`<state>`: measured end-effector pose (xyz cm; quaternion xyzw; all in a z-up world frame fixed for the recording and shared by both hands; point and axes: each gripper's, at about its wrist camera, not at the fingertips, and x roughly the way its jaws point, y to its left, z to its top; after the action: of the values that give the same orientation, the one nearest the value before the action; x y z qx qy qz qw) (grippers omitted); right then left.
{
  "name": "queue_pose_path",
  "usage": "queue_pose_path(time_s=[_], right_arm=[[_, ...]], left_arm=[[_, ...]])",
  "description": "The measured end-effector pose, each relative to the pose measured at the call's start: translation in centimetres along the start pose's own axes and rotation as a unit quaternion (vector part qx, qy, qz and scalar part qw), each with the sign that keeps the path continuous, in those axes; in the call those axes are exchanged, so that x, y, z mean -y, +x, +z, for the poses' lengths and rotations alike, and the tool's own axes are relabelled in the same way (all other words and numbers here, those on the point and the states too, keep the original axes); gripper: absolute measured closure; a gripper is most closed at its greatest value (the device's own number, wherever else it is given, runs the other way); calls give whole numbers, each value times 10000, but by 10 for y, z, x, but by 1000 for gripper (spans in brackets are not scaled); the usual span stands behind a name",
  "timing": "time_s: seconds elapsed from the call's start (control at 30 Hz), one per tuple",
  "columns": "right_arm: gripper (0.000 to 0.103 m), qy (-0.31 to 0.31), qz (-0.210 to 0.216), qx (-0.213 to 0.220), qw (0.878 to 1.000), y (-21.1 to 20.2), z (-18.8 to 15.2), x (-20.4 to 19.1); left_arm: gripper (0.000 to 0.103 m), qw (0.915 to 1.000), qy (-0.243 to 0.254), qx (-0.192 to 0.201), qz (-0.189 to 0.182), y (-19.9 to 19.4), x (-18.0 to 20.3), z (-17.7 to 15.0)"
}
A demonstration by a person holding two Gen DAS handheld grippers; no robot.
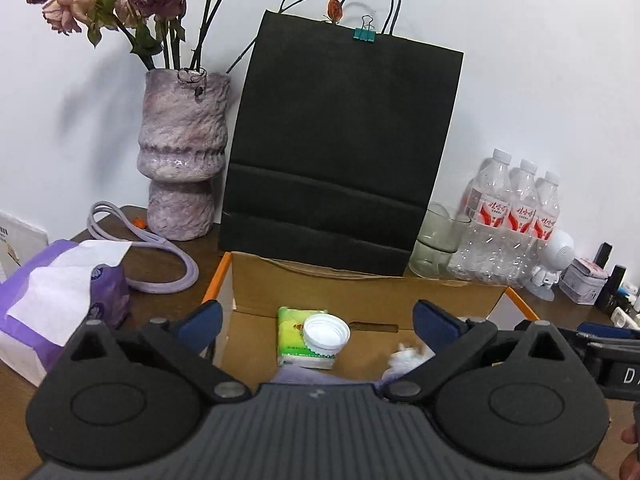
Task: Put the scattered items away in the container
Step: 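Carry the tub and lid into the box and open both tools, then withdraw both open tools from the box toward the cable and candies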
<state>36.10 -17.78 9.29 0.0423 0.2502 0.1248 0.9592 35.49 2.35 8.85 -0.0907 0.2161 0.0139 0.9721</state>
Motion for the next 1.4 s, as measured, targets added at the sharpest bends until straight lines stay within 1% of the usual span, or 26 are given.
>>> queue_pose_path(time_s=[0.23, 0.47, 0.6, 0.73, 0.9, 1.0, 1.1, 1.23, 1.4], right_arm=[[0, -80, 0, -71, 9999, -5, 1, -5], [0, -257, 0, -38, 9997, -21, -1, -15], [0, -268, 33, 14, 9996, -36, -4, -16], [0, -371, -48, 159, 9992, -55, -9, -17], [0, -455, -51, 192, 9988, -78, -19, -14], [0, -563, -118, 126, 9983, -89, -30, -13], [0, -720, -160, 8, 9973, -100, -47, -14], [0, -892, -259, -226, 9954, -111, -76, -17], [0, -952, -264, -522, 9937, -123, -111, -20]], left_arm=[[0, 10000, 48, 46, -45, -10, 3, 1], [0, 9997, 152, 123, -125, -30, 6, -2], [0, 9995, 183, 213, -168, -46, 7, -5], [0, 9994, 152, 201, -255, -66, 6, -11], [0, 9987, 295, 275, -304, -94, 1, -18], [0, 9986, 333, 227, -344, -107, -3, -23], [0, 9981, 421, 100, -442, -118, -7, -33], [0, 9972, 582, -114, -464, -128, -12, -52], [0, 9961, 631, -434, -445, -138, -20, -79]])
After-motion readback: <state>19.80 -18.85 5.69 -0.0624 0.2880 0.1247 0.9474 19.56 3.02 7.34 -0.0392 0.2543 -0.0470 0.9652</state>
